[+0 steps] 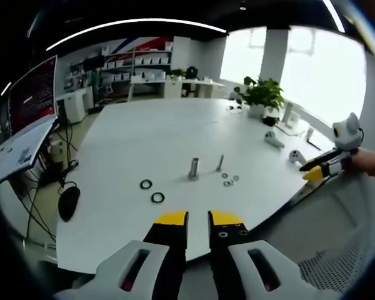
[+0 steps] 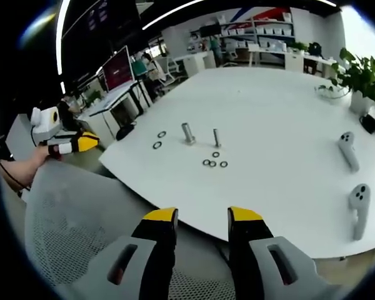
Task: Place the washer onto the threaded stud by aligning its center hole with the stud, sliding it down to the base, and recovering from edge contact or off-axis alignment until the washer reaches the visible bottom stop.
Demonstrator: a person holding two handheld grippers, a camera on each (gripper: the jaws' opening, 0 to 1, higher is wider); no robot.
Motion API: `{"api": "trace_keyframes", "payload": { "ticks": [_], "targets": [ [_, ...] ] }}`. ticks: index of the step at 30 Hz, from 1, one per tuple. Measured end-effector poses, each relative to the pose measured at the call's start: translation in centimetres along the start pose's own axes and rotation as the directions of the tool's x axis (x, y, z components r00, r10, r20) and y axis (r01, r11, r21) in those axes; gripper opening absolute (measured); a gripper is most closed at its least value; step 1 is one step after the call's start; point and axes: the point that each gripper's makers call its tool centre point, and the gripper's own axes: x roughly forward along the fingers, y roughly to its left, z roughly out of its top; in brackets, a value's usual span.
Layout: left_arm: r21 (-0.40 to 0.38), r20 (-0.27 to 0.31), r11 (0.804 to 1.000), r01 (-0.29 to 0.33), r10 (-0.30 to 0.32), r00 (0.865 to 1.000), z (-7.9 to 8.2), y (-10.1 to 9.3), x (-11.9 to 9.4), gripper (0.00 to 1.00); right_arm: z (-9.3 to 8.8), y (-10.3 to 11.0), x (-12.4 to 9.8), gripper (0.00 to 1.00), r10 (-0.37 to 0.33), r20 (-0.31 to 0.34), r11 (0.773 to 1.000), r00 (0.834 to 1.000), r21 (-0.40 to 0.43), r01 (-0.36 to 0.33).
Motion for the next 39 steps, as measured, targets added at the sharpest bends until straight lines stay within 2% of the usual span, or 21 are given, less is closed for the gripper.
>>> {"api": "trace_keyframes", "payload": {
  "ticks": [4, 5, 6, 7, 9, 10, 11, 13, 15, 18, 20, 22, 24, 27, 29, 30, 33, 36, 39],
  "targets": [
    [0.006, -0.079, 0.998, 0.056, -0.056, 0.995, -1.2, -0.9, 0.4, 0.14, 0.1, 0.1, 0.0, 0.34, 0.007, 0.006, 1.0, 1.0, -0.005, -0.007],
    [0.003, -0.071, 0.999, 0.042, -0.042, 0.997, -0.9, -0.6, 0.3, 0.13, 0.1, 0.0, 0.0, 0.34, 0.007, 0.004, 1.0, 1.0, -0.003, -0.006],
    [0.043, -0.008, 0.999, 0.016, -0.016, 1.0, 0.2, -0.2, 0.1, 0.11, 0.1, 0.1, 0.0, 0.34, 0.009, 0.004, 1.0, 1.0, -0.002, -0.009],
    [0.039, 0.032, 0.999, 0.015, -0.016, 0.999, 1.0, -0.1, -0.1, 0.12, 0.1, 0.2, 0.0, 0.34, 0.012, 0.006, 1.0, 1.0, -0.004, -0.012],
    [-0.002, -0.014, 1.0, 0.029, -0.029, 0.999, 0.6, 0.3, -0.1, 0.15, 0.2, 0.2, 0.0, 0.34, 0.013, 0.008, 1.0, 1.0, -0.007, -0.013],
    [-0.025, -0.08, 0.999, 0.028, -0.03, 0.996, -0.4, 0.8, 0.1, 0.16, 0.2, 0.2, 0.0, 0.34, 0.013, 0.01, 1.0, 1.0, -0.004, -0.013],
    [-0.025, -0.104, 0.999, 0.026, -0.028, 0.994, -0.7, 1.2, 0.3, 0.17, 0.2, 0.1, 0.0, 0.34, 0.013, 0.013, 1.0, 1.0, -0.002, -0.013],
    [-0.012, -0.116, 0.999, 0.035, -0.036, 0.993, -0.4, 1.9, 0.8, 0.18, 0.4, 0.1, -0.1, 0.34, 0.009, 0.024, 1.0, 1.0, -0.001, -0.009],
    [-0.024, -0.178, 0.998, 0.064, -0.068, 0.982, -0.7, 2.1, 1.1, 0.17, 0.5, 0.0, -0.1, 0.34, 0.009, 0.031, 1.0, 0.999, 0.004, -0.009],
    [-0.008, -0.207, 0.997, 0.071, -0.071, 0.976, -0.4, 2.9, 2.6, 0.19, 0.5, 0.2, -0.1, 0.34, 0.014, 0.032, 1.0, 0.999, 0.002, -0.014],
    [0.031, -0.248, 0.996, 0.078, -0.068, 0.966, -0.6, 3.2, 3.7, 0.2, 0.5, 0.2, -0.1, 0.34, 0.015, 0.032, 1.0, 0.999, 0.0, -0.015],
    [0.089, -0.241, 0.994, 0.062, -0.039, 0.97, -0.1, 3.7, 4.7, 0.18, 0.6, 0.3, -0.1, 0.34, 0.019, 0.035, 1.0, 0.999, -0.003, -0.019],
    [0.101, -0.231, 0.993, 0.06, -0.035, 0.972, 0.4, 3.5, 6.1, 0.19, 0.6, 0.3, -0.1, 0.34, 0.019, 0.038, 1.0, 0.999, -0.005, -0.019],
    [0.1, -0.298, 0.99, 0.096, -0.062, 0.952, -0.5, 3.1, 8.3, 0.2, 0.6, 0.2, -0.1, 0.34, 0.016, 0.038, 1.0, 0.999, -0.004, -0.016],
    [0.11, -0.32, 0.987, 0.115, -0.075, 0.944, -0.9, 2.9, 9.2, 0.21, 0.6, 0.2, -0.1, 0.34, 0.017, 0.035, 1.0, 0.999, -0.003, -0.017],
    [0.117, -0.346, 0.985, 0.128, -0.08, 0.935, -1.3, 2.8, 9.7, 0.21, 0.6, 0.3, -0.1, 0.34, 0.019, 0.034, 1.0, 0.999, -0.004, -0.019],
    [0.141, -0.393, 0.979, 0.149, -0.082, 0.916, -2.1, 2.6, 10.5, 0.22, 0.4, 0.4, 0.0, 0.34, 0.025, 0.027, 1.0, 0.999, -0.014, -0.024],
    [0.163, -0.421, 0.974, 0.156, -0.074, 0.904, -2.6, 2.8, 11.5, 0.22, 0.5, 0.4, 0.0, 0.34, 0.024, 0.028, 1.0, 0.999, -0.013, -0.024],
    [0.152, -0.475, 0.974, 0.169, -0.078, 0.877, -3.6, 3.2, 12.1, 0.22, 0.5, 0.4, 0.0, 0.34, 0.025, 0.031, 1.0, 0.999, -0.01, -0.025]
  ]
}}
